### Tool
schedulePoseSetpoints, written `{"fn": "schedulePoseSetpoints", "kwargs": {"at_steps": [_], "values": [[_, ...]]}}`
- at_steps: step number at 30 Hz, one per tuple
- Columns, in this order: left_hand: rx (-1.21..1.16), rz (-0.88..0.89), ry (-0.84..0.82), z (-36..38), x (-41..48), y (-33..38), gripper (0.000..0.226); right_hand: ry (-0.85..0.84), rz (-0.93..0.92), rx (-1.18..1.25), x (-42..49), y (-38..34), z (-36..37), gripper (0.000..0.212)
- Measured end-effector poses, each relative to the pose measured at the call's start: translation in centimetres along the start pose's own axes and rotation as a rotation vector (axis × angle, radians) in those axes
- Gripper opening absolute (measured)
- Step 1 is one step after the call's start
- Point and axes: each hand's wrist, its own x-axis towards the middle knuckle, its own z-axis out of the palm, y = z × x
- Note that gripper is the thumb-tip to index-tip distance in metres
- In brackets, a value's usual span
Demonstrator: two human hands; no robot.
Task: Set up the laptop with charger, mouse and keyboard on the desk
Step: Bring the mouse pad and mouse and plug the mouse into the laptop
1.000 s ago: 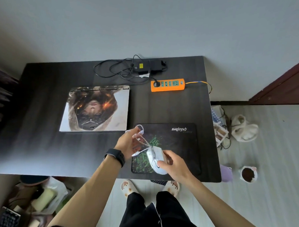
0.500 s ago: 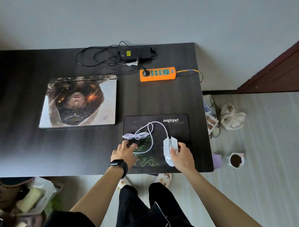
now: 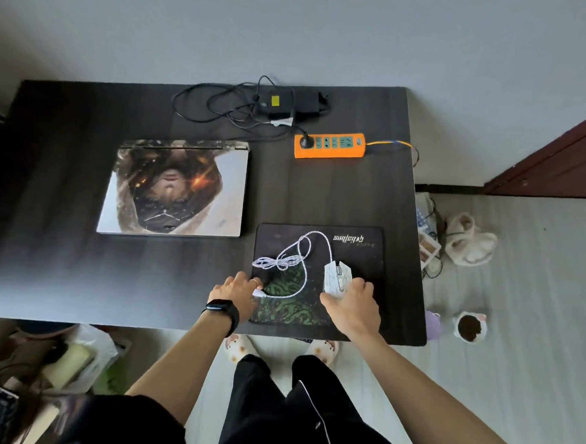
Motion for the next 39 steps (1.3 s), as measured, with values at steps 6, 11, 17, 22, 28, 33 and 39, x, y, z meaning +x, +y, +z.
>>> {"fn": "schedulePoseSetpoints", "kwargs": {"at_steps": [6, 11, 17, 22, 28, 33, 39], "values": [[0.046, 0.019, 0.177, 1.9, 0.5, 0.4, 0.023, -0.107, 0.022, -0.042, 0.9, 0.5, 0.1, 0.077], [-0.239, 0.005, 0.197, -1.6, -0.1, -0.7, 0.017, -0.075, 0.025, 0.089, 0.9, 1.4, -0.6, 0.082], [-0.7, 0.12, 0.283, -10.6, -0.4, 0.2, 0.012, -0.198, -0.068, 0.471, 0.4, -4.5, -3.0, 0.024], [-0.709, 0.223, 0.023, -15.9, -0.9, 1.5, 0.013, -0.546, -0.032, 1.016, 0.2, -11.6, -4.2, 0.027], [-1.209, 0.136, 0.024, -17.3, 0.0, -0.5, 0.028, -0.453, 0.084, 1.478, 1.6, -15.5, -4.7, 0.01], [-1.325, 0.17, -0.023, -17.7, 2.4, -1.7, 0.028, -0.348, 0.243, 1.56, 3.2, -18.1, -4.8, 0.004], [-1.157, 0.185, -0.025, -19.1, 7.0, -3.9, 0.028, -0.007, 0.094, 1.652, 4.8, -21.7, -12.8, 0.005]]}}
